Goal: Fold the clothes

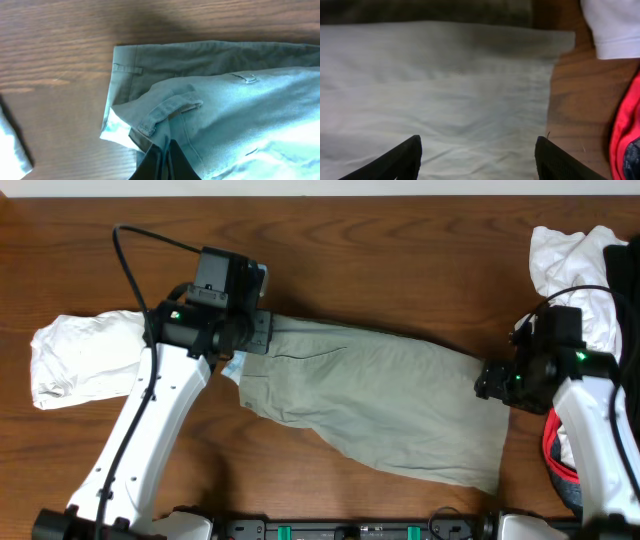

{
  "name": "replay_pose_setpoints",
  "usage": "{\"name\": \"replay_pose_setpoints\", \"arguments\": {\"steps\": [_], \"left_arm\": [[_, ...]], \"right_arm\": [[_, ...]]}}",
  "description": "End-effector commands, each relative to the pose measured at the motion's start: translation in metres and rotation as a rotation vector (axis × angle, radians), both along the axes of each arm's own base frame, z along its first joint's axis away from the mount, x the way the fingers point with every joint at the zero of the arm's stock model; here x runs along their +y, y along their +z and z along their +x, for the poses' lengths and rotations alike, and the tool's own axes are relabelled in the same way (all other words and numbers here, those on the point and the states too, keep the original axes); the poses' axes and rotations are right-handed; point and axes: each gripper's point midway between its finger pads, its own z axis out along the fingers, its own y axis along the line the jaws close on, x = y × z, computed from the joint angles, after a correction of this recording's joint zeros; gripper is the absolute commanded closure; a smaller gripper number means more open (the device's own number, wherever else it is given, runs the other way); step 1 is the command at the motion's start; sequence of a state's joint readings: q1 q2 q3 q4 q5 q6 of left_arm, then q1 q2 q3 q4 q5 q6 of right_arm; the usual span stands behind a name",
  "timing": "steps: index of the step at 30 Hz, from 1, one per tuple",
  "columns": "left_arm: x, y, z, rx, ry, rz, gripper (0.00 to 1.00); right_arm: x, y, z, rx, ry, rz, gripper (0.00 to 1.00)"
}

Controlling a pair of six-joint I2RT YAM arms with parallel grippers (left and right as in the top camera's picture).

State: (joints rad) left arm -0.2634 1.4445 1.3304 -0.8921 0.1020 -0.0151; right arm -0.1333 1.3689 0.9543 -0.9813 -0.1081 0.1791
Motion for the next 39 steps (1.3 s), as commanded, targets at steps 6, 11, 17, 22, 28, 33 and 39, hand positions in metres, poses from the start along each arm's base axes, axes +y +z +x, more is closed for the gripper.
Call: {"name": "replay_pose_setpoints", "arguments": {"steps": [6,11,17,22,28,33,39], "left_arm": [[0.011,0.008,-0.005,-0.01,0.033,0.034,0.94],[0.012,0.007,-0.008,0.001,0.033,0.036,0.94],[0.012,0.007,-0.007,-0.001,0.033,0.036,0.94],[0.012,0.007,-0.007,-0.001,0.033,0.036,0.94],[0.012,0.007,-0.007,-0.001,0.033,0.036,0.94],[0.011,0.007,-0.007,-0.001,0.033,0.036,0.94],[0.011,0.007,-0.007,-0.001,0.033,0.036,0.94]], "right_arm": [[-0.017,-0.053,0.021,0.088,-0.035,-0.05,0.29],[-0.034,-0.067,0.034,0.068,0.007,-0.11,0.25],[-0.047,-0.079,0.041,0.052,-0.032,-0.066,0.23],[-0.046,-0.084,0.049,0.016,-0.036,0.011,0.22],[-0.029,-0.091,0.06,-0.026,0.035,0.121,0.22],[-0.027,-0.101,0.06,-0.013,0.036,0.136,0.22],[-0.027,-0.112,0.063,-0.007,0.035,0.142,0.59]]}}
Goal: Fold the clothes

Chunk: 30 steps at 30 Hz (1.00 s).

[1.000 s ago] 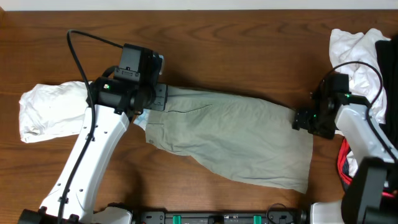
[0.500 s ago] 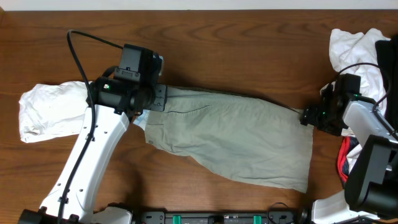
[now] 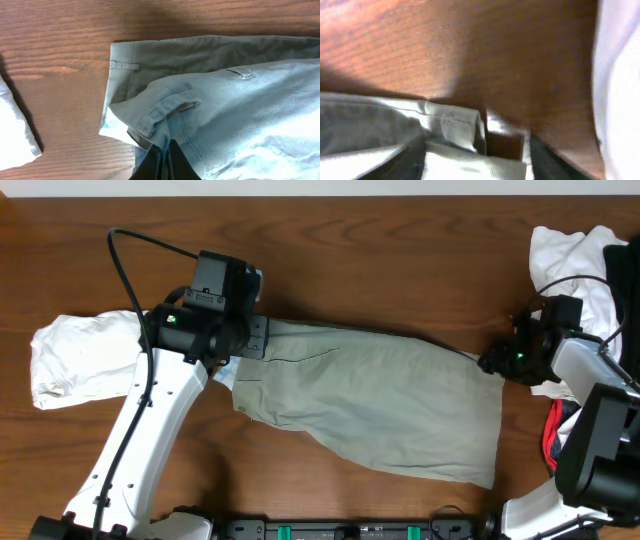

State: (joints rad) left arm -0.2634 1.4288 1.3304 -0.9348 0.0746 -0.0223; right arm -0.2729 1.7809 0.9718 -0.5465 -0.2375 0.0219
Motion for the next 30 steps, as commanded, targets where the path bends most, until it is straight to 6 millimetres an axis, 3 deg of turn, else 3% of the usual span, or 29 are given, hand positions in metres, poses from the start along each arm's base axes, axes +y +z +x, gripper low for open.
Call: {"name": "replay_pose_setpoints", "arguments": {"steps": [1,5,12,16,20,25,30], "left_arm": [[0.004,0.007,0.002,-0.022,0.013,0.008,0.94],[0.004,0.007,0.002,-0.022,0.014,0.009,0.94],[0.004,0.007,0.002,-0.022,0.013,0.008,0.94],[0.004,0.007,0.002,-0.022,0.013,0.008,0.94],[0.004,0.007,0.002,-0.023,0.014,0.008,0.94],[0.004,0.007,0.002,-0.023,0.014,0.008,0.94],[0.004,0.007,0.002,-0.023,0.014,0.008,0.94]], "right_arm": [[0.01,-0.026,-0.016,0.081,0.003,0.059,0.67],[0.007,-0.026,-0.017,0.085,-0.002,0.049,0.99],[-0.006,-0.028,-0.026,0.134,-0.084,-0.004,0.99],[-0.011,-0.016,-0.027,0.129,-0.125,-0.024,0.99],[-0.014,0.019,-0.018,0.051,-0.139,-0.04,0.99],[-0.028,0.093,-0.01,-0.091,-0.179,-0.134,0.95],[-0.031,0.135,-0.015,-0.195,-0.195,-0.179,0.92]]}}
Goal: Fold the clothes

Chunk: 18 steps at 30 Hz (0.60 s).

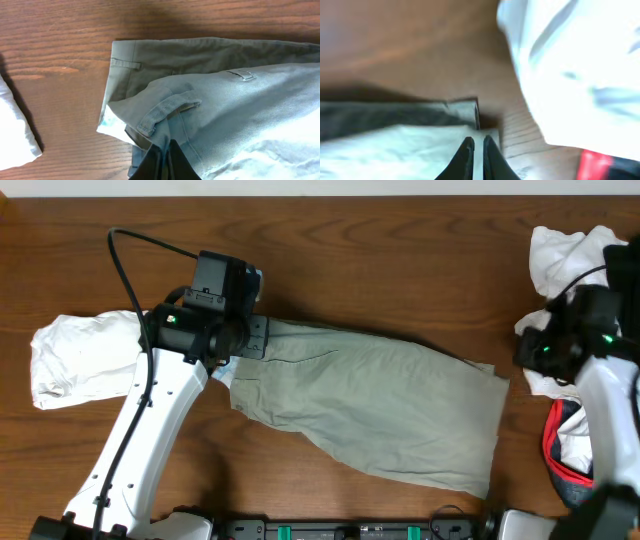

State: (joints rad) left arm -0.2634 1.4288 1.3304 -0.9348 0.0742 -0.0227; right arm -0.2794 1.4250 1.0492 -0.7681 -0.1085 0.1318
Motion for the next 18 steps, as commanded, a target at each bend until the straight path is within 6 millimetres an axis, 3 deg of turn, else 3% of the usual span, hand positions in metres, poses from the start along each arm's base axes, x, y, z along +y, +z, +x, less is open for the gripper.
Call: {"name": "replay_pose_setpoints", "arguments": {"steps": [1,7,9,11,12,18], "left_arm": [[0.004,0.007,0.002,-0.023,0.013,0.008,0.94],[0.004,0.008,0.002,-0.025,0.013,0.007,0.94],[0.004,0.008,0.002,-0.025,0.013,0.007,0.94],[0.004,0.008,0.002,-0.025,0.013,0.007,0.94],[0.004,0.008,0.002,-0.025,0.013,0.007,0.94],[0.004,0.007,0.001,-0.023,0.013,0.008,0.94]], "right_arm": [[-0.009,0.021,-0.005,-0.041,-0.046,-0.043,0.92],[-0.004,0.02,-0.018,-0.003,-0.042,-0.027,0.94],[-0.002,0.014,-0.023,0.03,-0.041,-0.018,0.84],[-0.001,0.001,-0.03,0.074,-0.042,-0.008,0.67],[-0.001,-0.005,-0.033,0.093,-0.048,-0.003,0.64],[0.003,-0.066,-0.049,0.221,-0.085,0.046,0.59]]}}
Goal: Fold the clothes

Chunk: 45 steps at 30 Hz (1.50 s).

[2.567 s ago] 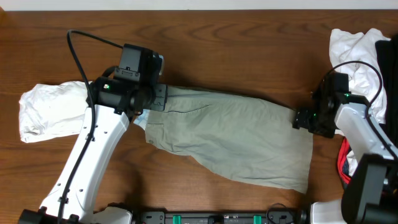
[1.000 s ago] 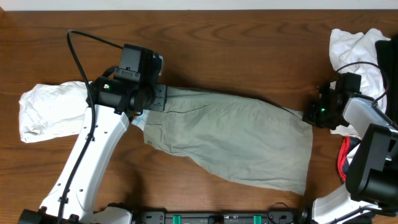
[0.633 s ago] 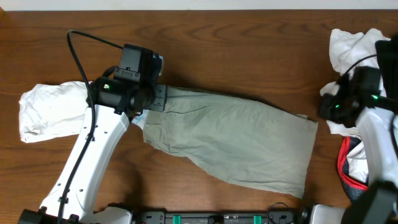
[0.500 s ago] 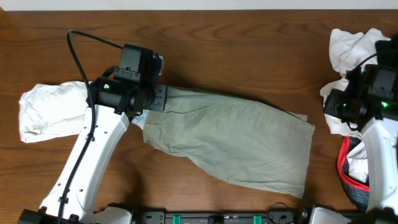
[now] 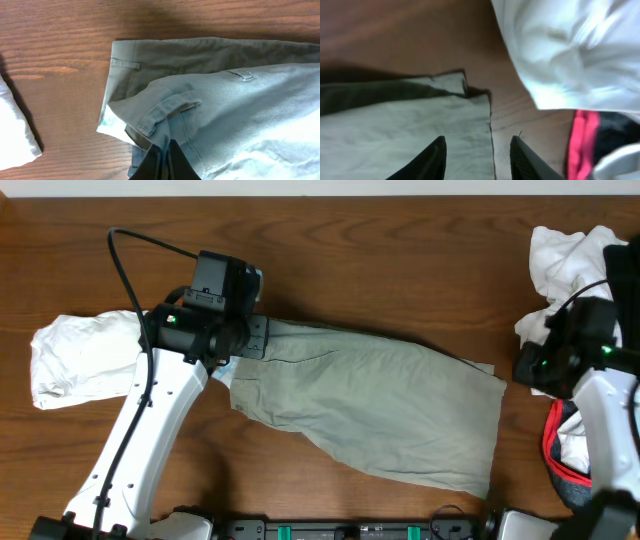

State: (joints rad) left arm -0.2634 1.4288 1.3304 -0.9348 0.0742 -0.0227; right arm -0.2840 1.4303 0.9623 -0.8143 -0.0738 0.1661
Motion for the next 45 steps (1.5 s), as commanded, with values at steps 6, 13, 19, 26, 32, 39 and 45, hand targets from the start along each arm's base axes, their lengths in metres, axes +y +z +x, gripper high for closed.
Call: {"name": "replay_pose_setpoints", "arguments": {"steps": [6,13,19,26,32,39,45], "left_arm": [[0.004,0.007,0.001,-0.022,0.013,0.008,0.94],[0.004,0.007,0.001,-0.022,0.013,0.008,0.94],[0.004,0.007,0.001,-0.023,0.013,0.008,0.94],[0.004,0.007,0.001,-0.023,0.013,0.008,0.94],[0.004,0.007,0.001,-0.023,0.013,0.008,0.94],[0.005,0.021,-0.001,-0.063,0.012,-0.002,0.94],[0.007,0.064,-0.007,-0.192,0.011,-0.035,0.94]], "right_arm": [[0.008,-0.083,-0.023,0.166,-0.032,0.076,0.58],[0.022,-0.109,-0.02,0.192,-0.017,0.164,0.57],[0.025,-0.112,-0.019,0.192,-0.014,0.183,0.58],[0.026,-0.112,-0.023,0.205,-0.014,0.187,0.79],[0.027,-0.11,-0.024,0.209,-0.014,0.192,0.99],[0.035,-0.04,0.011,0.043,0.042,0.241,0.99],[0.027,0.105,0.037,-0.26,0.129,0.118,0.99]]}}
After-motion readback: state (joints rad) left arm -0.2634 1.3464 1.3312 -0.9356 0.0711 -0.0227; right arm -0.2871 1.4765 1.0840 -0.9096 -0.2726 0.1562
